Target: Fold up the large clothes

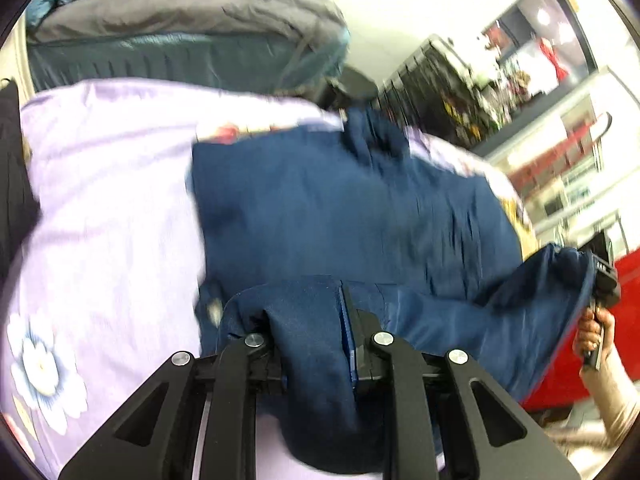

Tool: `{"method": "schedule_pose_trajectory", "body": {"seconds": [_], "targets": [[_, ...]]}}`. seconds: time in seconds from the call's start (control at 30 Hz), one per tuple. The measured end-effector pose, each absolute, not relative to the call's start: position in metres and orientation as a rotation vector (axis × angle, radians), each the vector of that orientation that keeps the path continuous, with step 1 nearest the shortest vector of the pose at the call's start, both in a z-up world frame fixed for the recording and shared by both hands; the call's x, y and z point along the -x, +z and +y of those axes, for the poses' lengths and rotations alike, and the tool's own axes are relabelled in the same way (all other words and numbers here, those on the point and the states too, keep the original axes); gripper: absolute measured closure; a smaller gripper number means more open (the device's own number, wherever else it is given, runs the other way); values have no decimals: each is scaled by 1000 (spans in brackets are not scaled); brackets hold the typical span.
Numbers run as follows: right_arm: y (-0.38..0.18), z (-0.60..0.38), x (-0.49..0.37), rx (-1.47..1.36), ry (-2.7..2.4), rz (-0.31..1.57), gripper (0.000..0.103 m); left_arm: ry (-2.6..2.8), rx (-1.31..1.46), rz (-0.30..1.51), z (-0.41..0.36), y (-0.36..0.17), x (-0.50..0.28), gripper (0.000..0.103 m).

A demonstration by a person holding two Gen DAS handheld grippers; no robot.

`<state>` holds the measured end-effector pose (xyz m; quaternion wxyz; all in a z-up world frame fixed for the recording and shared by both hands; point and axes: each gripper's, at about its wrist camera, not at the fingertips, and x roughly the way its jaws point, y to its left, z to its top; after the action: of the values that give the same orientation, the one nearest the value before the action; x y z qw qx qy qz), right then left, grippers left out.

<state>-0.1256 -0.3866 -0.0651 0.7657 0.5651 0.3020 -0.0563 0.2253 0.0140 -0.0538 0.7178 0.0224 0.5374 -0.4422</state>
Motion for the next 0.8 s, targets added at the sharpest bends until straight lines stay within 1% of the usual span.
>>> {"method": "schedule_pose_trajectory", "body": {"seconds": [0.13,0.3,0.47,0.63,0.67,0.7,0.73,0.77,0.8], "targets": [[-61,-437,104,-1301,-175,581,79,-898,34,1205,-12,-46,-267,84],[-79,-468,78,-1390,-224,569,79,-835,51,1278,-37,-48,-282,82],[-101,-489,72,-1477,-232,565,79,-862,200,1367,-15,-53,-289,76],[-113,-507,54,-1506,-238,576,79,-897,276,1368,6,-43,-288,71],[-116,-510,50,-1509,-244,580,79,-891,296,1359,11,-39,-289,67],[-119,-513,46,-1515,-253,584,79,-860,292,1322,16,-33,-288,50],[-123,-517,41,-1522,-272,590,79,-803,260,1263,22,-24,-287,37],[-126,-520,39,-1528,-288,596,79,-755,222,1203,27,-16,-285,18],[-129,-523,37,-1533,-304,604,79,-715,168,1123,33,-7,-280,16]]}}
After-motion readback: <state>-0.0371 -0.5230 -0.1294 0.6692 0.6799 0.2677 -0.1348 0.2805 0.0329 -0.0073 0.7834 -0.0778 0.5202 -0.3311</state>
